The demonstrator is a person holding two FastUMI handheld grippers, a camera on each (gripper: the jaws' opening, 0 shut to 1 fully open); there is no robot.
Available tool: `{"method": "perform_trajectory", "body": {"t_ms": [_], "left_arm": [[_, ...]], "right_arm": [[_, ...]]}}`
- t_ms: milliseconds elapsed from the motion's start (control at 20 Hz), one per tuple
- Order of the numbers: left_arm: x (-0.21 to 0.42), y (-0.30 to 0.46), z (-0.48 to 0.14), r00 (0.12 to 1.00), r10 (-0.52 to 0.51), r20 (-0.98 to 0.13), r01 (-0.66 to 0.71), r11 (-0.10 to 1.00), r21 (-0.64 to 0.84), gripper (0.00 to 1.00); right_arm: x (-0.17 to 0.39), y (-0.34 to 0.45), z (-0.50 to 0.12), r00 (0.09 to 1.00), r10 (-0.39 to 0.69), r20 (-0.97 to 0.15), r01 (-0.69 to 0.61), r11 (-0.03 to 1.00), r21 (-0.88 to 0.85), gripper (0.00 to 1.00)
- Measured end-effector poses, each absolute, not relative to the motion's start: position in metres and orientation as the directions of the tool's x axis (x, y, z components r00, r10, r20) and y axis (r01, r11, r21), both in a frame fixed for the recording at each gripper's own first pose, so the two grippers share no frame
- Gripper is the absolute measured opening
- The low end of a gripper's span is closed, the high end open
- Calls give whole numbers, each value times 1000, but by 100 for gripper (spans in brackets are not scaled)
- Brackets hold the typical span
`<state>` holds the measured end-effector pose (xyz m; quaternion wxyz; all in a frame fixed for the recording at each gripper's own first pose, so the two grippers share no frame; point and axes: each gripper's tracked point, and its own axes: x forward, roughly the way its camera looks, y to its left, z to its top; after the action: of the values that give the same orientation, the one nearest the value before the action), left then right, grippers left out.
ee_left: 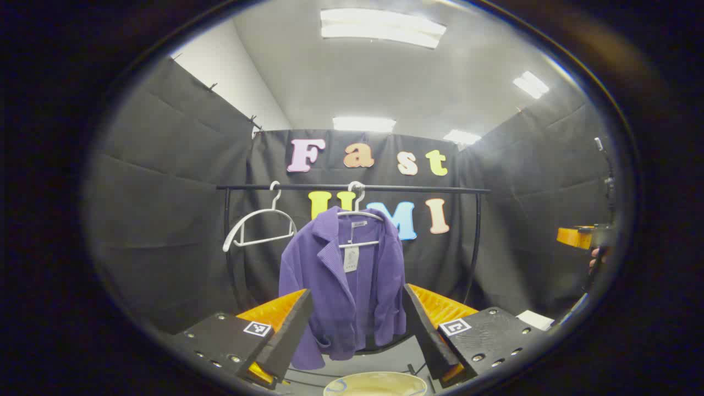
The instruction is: Grasp the clothes on the hanger with both hands and then place them into the laundry hamper below.
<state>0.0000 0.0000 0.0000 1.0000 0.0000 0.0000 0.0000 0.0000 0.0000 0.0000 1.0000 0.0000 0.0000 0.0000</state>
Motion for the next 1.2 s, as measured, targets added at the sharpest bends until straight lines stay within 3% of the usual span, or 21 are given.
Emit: {"method": "perform_trajectory", "body": {"t_ms": [100, 150, 650, 750, 800, 1000, 1100, 1200], "left_arm": [[3, 4, -1, 1000, -4, -2, 4, 1000, -8, 99], [4, 3, -1, 1000, -11, 2, 11, 1000, -10, 99], [5, -1, -7, 998, -60, 5, 60, 998, 11, 99], [3, 4, -8, 999, -54, 4, 54, 998, 13, 99], [3, 6, -8, 999, -50, 4, 50, 999, 10, 94], [0, 14, -8, 1000, -16, -8, 16, 1000, 16, 94], [-4, 22, -7, 1000, 28, -6, -28, 997, 69, 99], [-6, 15, -8, 1000, 20, -2, -20, 998, 65, 94]], "right_arm": [[-12, -6, -3, 999, -32, 4, 32, 999, -30, 92], [-14, -3, -1, 999, -33, 10, 34, 999, -39, 95], [-27, 36, -16, 999, 35, -18, -36, 996, -79, 95], [-29, 42, -14, 999, 46, -13, -47, 995, -86, 92], [-29, 44, -13, 999, 51, -9, -51, 995, -91, 92], [-31, 50, -10, 998, 63, -4, -63, 992, -110, 92], [-33, 52, -9, 998, 69, 0, -69, 992, -110, 92], [-35, 55, -11, 997, 76, -6, -76, 991, -110, 95]]}}
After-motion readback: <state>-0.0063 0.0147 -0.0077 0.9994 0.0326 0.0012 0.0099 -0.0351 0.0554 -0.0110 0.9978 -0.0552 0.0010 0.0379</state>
